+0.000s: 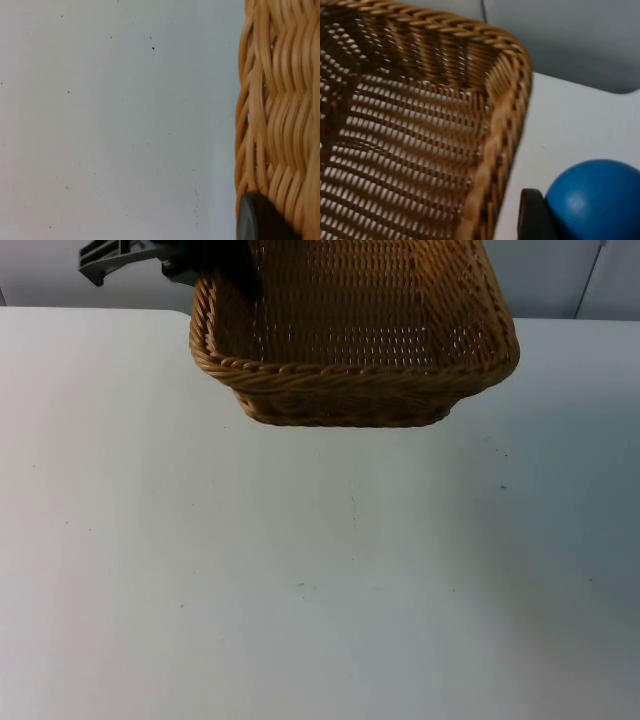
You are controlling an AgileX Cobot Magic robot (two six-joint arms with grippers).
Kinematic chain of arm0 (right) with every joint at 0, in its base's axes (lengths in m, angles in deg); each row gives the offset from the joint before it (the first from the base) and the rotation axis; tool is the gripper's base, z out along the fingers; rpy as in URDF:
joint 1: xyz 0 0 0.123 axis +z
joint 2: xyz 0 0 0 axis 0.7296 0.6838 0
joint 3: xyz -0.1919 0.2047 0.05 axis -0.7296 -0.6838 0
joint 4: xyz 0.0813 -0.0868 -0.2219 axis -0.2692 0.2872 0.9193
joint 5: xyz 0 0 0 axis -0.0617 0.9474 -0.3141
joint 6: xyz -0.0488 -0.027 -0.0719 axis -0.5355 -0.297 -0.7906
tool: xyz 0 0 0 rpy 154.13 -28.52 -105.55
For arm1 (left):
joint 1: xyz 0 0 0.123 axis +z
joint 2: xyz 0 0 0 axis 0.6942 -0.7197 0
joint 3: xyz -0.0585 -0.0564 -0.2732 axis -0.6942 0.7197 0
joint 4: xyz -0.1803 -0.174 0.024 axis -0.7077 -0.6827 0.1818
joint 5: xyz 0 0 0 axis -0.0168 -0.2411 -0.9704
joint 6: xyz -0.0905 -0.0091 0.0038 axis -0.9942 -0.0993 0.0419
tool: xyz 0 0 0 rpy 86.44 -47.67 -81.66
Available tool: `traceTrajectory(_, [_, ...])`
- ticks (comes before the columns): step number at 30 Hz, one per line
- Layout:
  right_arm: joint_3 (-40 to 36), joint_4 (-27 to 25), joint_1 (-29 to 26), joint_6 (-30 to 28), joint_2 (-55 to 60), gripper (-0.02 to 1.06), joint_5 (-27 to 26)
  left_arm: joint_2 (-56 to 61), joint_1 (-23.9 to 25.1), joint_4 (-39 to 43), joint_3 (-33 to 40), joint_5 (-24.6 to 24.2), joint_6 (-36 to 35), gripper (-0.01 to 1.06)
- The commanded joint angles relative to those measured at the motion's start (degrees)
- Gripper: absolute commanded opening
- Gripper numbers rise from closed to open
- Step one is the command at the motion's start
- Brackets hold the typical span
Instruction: Pick up the basket with the left hand and place the ball into the basket with the right hand.
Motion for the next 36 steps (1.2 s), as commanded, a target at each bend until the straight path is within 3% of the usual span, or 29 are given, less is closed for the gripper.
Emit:
traceTrajectory(1, [0.7,0.0,2.6,-1.2,-0.2,0.0,-2.1,0.6,0.0,-1.1,-0.5,1.5,-0.3,0.0])
traceTrajectory(13, [0.7,-0.1,10.0,-4.0,-0.2,0.0,-2.5,0.6,0.0,-1.4,-0.5,1.5,-0.3,0.0])
traceTrajectory(23, [0.7,-2.4,10.4,-4.2,2.8,0.0,-2.1,0.6,0.0,-1.4,-0.5,1.8,-0.3,0.0])
traceTrajectory(31, [0.7,-5.5,10.4,-10.5,4.8,0.0,-2.6,0.6,0.0,-1.4,-0.5,2.0,0.1,0.0])
traceTrajectory(36, [0.7,-6.9,10.4,-11.6,5.9,0.0,-2.7,0.6,0.0,-1.4,-0.5,2.4,0.2,0.0])
